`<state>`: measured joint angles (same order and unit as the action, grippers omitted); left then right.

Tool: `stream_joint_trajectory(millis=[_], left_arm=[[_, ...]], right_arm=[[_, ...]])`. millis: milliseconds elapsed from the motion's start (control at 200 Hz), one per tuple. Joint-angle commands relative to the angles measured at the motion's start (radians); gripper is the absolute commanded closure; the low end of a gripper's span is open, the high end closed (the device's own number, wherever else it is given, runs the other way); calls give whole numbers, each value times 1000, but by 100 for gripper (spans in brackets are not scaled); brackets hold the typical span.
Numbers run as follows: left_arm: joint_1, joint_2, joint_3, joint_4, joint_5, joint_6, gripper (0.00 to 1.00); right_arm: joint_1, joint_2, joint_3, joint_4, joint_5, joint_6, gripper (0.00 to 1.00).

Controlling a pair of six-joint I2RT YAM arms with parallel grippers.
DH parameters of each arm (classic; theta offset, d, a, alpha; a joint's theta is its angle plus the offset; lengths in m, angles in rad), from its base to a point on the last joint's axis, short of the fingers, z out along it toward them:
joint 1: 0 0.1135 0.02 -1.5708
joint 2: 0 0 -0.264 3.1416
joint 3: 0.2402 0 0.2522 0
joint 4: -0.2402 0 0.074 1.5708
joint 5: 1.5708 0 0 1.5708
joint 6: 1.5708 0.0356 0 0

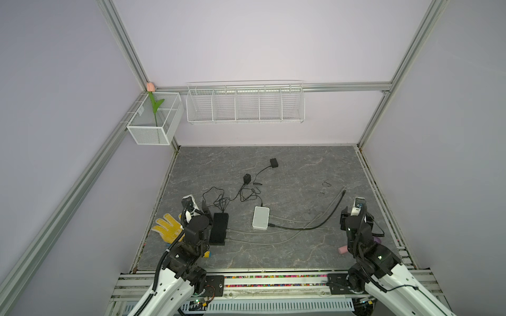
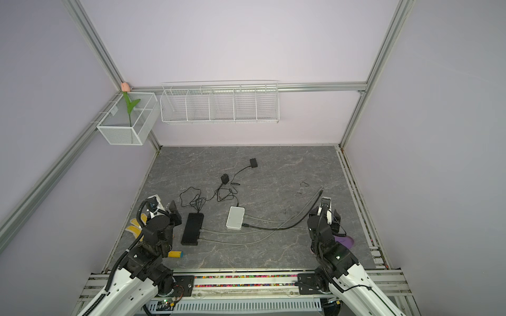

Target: Insert the plug into the switch port

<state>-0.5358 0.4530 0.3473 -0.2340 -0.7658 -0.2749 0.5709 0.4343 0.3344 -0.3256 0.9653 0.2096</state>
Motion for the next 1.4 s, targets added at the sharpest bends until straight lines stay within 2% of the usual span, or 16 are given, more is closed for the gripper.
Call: stream_joint_trajectory(millis=[0, 205, 410, 505, 595, 645, 735, 785, 845, 900, 1105, 1395], left_arm=[[5, 7, 1, 24, -65, 42, 43], [6, 41, -35, 70, -148, 97, 42], [11, 74, -87, 107, -175, 94, 40], [20, 90, -104, 119, -165, 89, 38], [21, 99, -102, 120, -166, 79, 35], [23, 106, -104, 126, -166, 76, 34], [23, 125, -102, 125, -162, 67, 30], [23, 141, -100, 129, -161, 64, 27], [23, 159, -92, 125, -159, 59, 23], [23, 174, -86, 118, -162, 53, 19], [23, 220, -70, 117, -181, 34, 0], [23, 239, -48, 50, -292, -60, 1]], right_arm=[[-3, 21, -5, -8, 28, 22, 23], [-5, 110, 24, -33, 87, 79, 6], [-4, 237, 66, -88, 184, 183, 3], [-3, 299, 90, -137, 237, 268, 1], [-3, 350, 101, -133, 227, 268, 5], [-3, 375, 102, -102, 187, 222, 13], [-3, 420, 98, -43, 132, 147, 19], [-5, 443, 106, -40, 125, 137, 16], [-7, 463, 125, -95, 159, 212, 0], [-7, 469, 132, -140, 216, 280, 11], [-9, 468, 127, -125, 212, 276, 11], [-10, 420, 89, -44, 185, 206, 11]])
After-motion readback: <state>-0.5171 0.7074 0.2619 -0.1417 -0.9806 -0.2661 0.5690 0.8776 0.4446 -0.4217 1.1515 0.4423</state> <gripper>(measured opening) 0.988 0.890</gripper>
